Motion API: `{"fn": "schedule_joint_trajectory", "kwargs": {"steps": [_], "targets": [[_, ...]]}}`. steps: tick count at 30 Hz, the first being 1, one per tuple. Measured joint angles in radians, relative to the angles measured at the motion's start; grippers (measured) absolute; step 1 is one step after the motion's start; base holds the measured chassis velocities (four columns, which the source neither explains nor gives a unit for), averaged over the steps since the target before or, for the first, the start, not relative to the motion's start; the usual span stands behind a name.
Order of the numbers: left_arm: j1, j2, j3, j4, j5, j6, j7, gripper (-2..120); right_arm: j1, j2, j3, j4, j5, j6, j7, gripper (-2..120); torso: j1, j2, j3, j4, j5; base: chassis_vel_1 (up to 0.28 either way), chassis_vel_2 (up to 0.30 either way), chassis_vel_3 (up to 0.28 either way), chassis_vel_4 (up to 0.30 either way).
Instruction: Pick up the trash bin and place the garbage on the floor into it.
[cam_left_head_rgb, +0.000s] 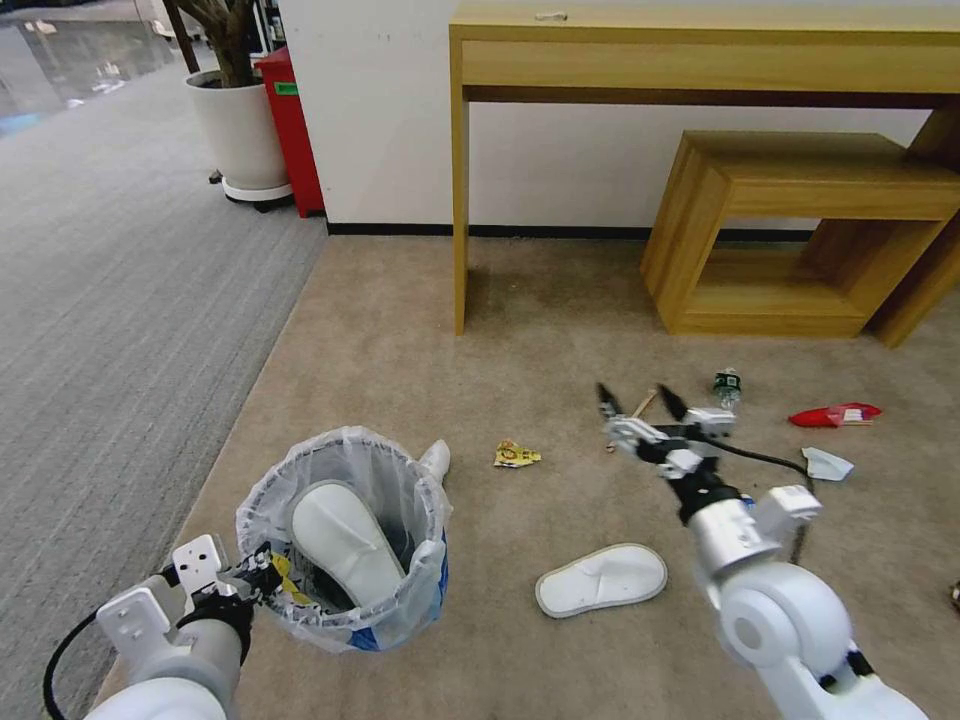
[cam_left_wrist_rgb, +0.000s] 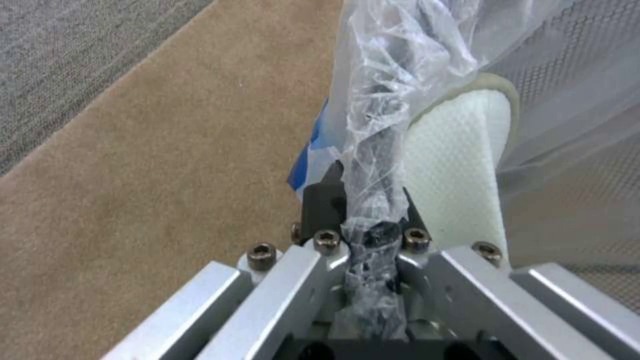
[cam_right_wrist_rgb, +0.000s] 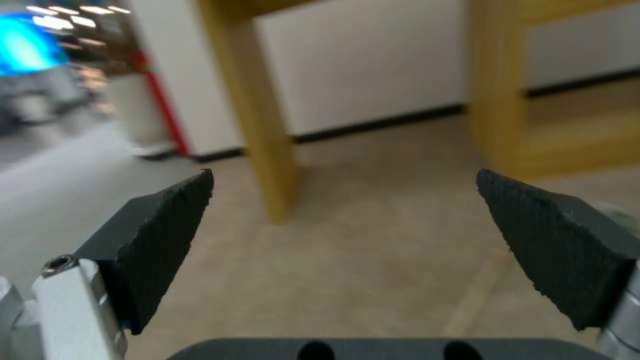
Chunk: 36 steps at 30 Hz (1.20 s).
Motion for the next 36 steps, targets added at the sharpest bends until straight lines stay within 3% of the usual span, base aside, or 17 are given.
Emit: {"fn": "schedule_joint_trajectory", "kwargs": {"steps": [1,4,7,17,24,28,30,36], "targets": [[0.0,0.0,0.0,0.0,0.0,0.0,0.0,1,0.0,0.0,0.0,0.0,0.0,0.0,0.0,100,0.0,0.0,0.0,0.0,0.0,0.0,0.0,0.0,0.0],[-0.003,-0.001,0.0,0.0,-0.002,0.0,0.0,1,-0.024,0.0,0.003,0.02,0.076,-0.05,0.16,100,0.0,0.0,0.0,0.0,0.0001,0.0,0.0,0.0,0.0],[-0.004,-0.003,0.002,0.0,-0.003,0.0,0.0,1,-0.037,0.017,-0.006,0.027,0.102,-0.064,0.211,100,0.0,0.0,0.0,0.0,-0.0001,0.0,0.0,0.0,0.0],[-0.006,0.0,0.002,0.001,-0.004,0.0,-0.001,1,-0.016,0.094,-0.071,-0.026,0.073,-0.068,0.25,100,0.0,0.0,0.0,0.0,0.0001,0.0,0.0,0.0,0.0],[0.003,-0.001,-0.001,0.001,-0.002,0.0,-0.001,1,0.033,0.108,-0.118,-0.092,0.08,-0.089,0.285,100,0.0,0.0,0.0,0.0001,-0.0001,0.0,0.0,0.0,0.0],[0.008,-0.002,-0.003,0.001,0.0,0.0,-0.002,1,0.078,0.14,-0.154,-0.134,0.223,-0.158,0.398,100,0.0,0.0,0.0,0.0001,-0.0002,0.0,0.0,0.0,0.0],[0.01,-0.005,-0.002,0.001,0.003,0.0,-0.002,1,0.107,0.172,-0.172,-0.169,0.34,-0.201,0.517,100,0.0,0.0,0.0,0.0002,0.0,0.0,0.0,0.0,0.0],[0.011,-0.009,0.003,0.001,0.009,0.0,-0.002,1,0.155,0.212,-0.169,-0.236,0.515,-0.229,0.7,100,0.0,0.0,0.0,0.0001,0.0,0.0,0.0,0.0,0.0]]}}
